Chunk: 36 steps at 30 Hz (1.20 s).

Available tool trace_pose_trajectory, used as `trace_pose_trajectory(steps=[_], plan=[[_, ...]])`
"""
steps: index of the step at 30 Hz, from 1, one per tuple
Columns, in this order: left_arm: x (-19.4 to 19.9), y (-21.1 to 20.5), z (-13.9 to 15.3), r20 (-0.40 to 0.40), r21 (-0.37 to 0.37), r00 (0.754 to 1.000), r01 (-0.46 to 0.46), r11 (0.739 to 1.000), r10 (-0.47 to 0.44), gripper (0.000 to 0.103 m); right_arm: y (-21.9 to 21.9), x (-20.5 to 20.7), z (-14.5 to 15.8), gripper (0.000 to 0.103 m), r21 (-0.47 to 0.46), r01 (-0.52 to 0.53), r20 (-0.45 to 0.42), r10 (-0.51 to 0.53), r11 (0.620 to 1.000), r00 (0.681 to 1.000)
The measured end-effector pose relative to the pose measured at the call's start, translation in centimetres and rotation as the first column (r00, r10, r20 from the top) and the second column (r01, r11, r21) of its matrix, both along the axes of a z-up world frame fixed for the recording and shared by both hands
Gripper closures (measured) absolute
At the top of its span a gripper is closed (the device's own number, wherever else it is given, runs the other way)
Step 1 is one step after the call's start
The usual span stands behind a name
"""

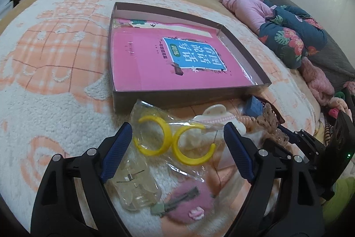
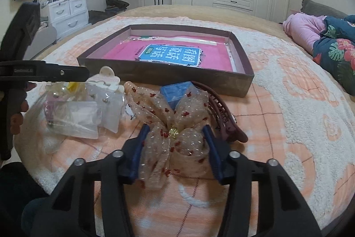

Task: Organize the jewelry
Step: 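Move the right tool to the sheer dotted bow while the left tool reaches the bagged yellow rings, then close the right tool on the bow while the left tool grasps the yellow rings bag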

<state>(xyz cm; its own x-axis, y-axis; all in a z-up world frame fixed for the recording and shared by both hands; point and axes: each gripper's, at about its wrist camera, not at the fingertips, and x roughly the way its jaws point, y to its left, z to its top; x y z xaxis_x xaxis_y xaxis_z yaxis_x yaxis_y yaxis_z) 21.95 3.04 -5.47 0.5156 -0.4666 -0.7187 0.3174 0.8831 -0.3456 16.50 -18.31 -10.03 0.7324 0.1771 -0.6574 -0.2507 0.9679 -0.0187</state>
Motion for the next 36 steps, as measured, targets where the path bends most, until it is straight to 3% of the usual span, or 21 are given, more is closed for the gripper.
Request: trace_pose_trajectory(steps=[8, 14, 23, 24, 25, 30, 33, 36], plan=[[0.6, 0.6, -0.6, -0.018, -0.067, 1.000, 0.010, 0.998, -0.012, 0.033, -0.4, -1.1, 1.0, 0.082, 0.022, -0.025, 0.028, 0.024, 0.999, 0.999], [-0.5, 1.0, 0.5, 0.019, -0.093, 0.999, 0.030, 0.995, -0.028, 0.054, -0.7, -2.1, 2.3, 0.090, 0.048, -0.048, 0.060, 0.045, 0.998, 0.997], [-2.4, 0.3, 2.0, 0.093, 0.023, 0.996, 0.014, 1.000, -0.016, 0.066, -0.8, -2.9, 3.6, 0.091, 0.071, -0.052, 0.088, 0.046, 0.996, 0.995], [-2.8, 0.2, 2.4, 0.111, 0.034, 0.994, 0.005, 0.999, -0.008, 0.072, -0.9, -2.9, 3.6, 0.091, 0.075, -0.050, 0.088, 0.043, 0.996, 0.995], [-3.1, 0.2, 2.8, 0.130, 0.049, 0.991, -0.004, 0.999, -0.003, 0.084, -0.9, -2.9, 3.7, 0.091, 0.079, -0.049, 0.087, 0.042, 0.996, 0.995], [-4.1, 0.4, 3.7, 0.145, 0.109, 0.988, -0.074, 0.991, 0.058, 0.083, -1.1, -3.0, 3.9, 0.091, 0.096, -0.046, 0.089, 0.038, 0.994, 0.995], [-5.3, 0.4, 4.3, 0.181, 0.186, 0.976, -0.153, 0.971, 0.119, 0.081, -1.2, -3.1, 4.2, 0.091, 0.107, -0.044, 0.095, 0.034, 0.993, 0.995], [-6.2, 0.8, 4.3, 0.177, 0.207, 0.970, -0.201, 0.957, 0.166, 0.078, -1.4, -3.2, 4.5, 0.091, 0.122, -0.041, 0.099, 0.029, 0.992, 0.995]])
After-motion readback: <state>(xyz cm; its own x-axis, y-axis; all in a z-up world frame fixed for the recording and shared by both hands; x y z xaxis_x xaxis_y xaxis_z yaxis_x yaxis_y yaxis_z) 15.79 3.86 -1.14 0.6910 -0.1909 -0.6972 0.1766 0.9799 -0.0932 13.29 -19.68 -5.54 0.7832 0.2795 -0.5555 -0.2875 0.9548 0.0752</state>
